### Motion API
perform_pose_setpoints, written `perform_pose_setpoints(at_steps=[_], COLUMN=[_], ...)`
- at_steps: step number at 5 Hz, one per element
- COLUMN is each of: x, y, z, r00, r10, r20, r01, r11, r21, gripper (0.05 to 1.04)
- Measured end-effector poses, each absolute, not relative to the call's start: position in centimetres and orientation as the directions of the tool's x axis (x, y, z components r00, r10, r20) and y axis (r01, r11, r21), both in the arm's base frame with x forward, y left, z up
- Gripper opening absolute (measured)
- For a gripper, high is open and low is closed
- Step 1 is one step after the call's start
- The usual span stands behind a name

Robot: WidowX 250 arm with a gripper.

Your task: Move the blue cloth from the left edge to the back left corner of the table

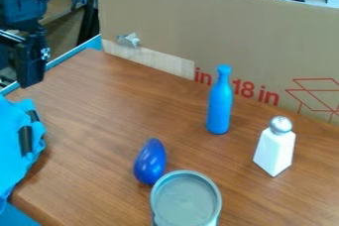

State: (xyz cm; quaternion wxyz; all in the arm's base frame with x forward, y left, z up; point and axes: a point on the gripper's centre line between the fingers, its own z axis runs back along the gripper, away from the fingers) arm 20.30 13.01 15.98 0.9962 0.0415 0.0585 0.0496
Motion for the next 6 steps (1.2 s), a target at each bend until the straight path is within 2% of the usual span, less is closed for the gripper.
perform_pose_setpoints(at_steps=[1,2,3,4,5,6], x=[20.3,19.8,18.9,18.0,16.8,16.4], y=[13.0,14.9,17.7,18.9,19.6,20.5], z=[15.5,13.5,12.5,9.8,8.6,6.6], r00=[0.986,0.961,0.924,0.844,0.745,0.674], r10=[0.102,0.118,0.164,0.154,0.178,0.266], r20=[-0.132,-0.251,-0.347,-0.513,-0.643,-0.689], r01=[-0.092,-0.099,-0.117,-0.080,-0.084,-0.090], r11=[0.992,0.991,0.981,0.983,0.981,0.956], r21=[0.080,0.086,0.152,0.165,0.173,0.281], gripper=[1.000,1.000,1.001,1.000,1.000,1.001])
